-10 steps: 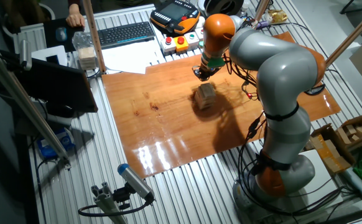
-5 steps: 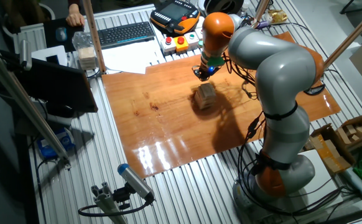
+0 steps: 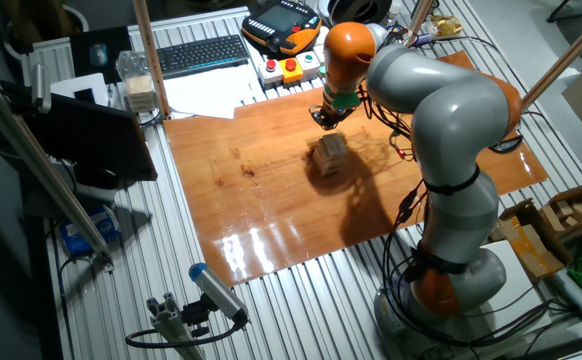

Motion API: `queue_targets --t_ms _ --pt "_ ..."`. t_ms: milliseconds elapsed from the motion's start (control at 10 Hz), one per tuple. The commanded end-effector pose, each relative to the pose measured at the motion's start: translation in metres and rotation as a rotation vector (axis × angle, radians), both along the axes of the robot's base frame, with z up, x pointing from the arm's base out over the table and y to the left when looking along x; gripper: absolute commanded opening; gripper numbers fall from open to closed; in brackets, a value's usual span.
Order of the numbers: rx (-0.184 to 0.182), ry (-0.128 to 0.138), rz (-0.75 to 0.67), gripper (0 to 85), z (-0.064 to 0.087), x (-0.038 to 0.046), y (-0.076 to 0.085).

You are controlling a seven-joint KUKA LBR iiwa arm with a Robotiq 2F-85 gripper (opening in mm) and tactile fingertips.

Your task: Play Jenga

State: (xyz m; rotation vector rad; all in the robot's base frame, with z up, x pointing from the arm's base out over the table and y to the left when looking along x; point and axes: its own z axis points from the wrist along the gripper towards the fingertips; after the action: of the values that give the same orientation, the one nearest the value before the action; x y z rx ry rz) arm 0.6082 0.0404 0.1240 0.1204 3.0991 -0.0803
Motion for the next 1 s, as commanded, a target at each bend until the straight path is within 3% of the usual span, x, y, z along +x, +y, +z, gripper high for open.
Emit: queue_targets --t_ms 0,300,700,900 --pt "0.001 0.000 -0.002 0.7 0.000 0.0004 -0.001" --pt "0.013 0.008 -0.019 0.7 -0.002 0.0026 -0.001" --pt "-0.010 0.008 -0.038 0.7 -0.011 0.0064 0.010" --pt "0.019 0.019 -0.041 0.7 -0.016 0.0099 0.013"
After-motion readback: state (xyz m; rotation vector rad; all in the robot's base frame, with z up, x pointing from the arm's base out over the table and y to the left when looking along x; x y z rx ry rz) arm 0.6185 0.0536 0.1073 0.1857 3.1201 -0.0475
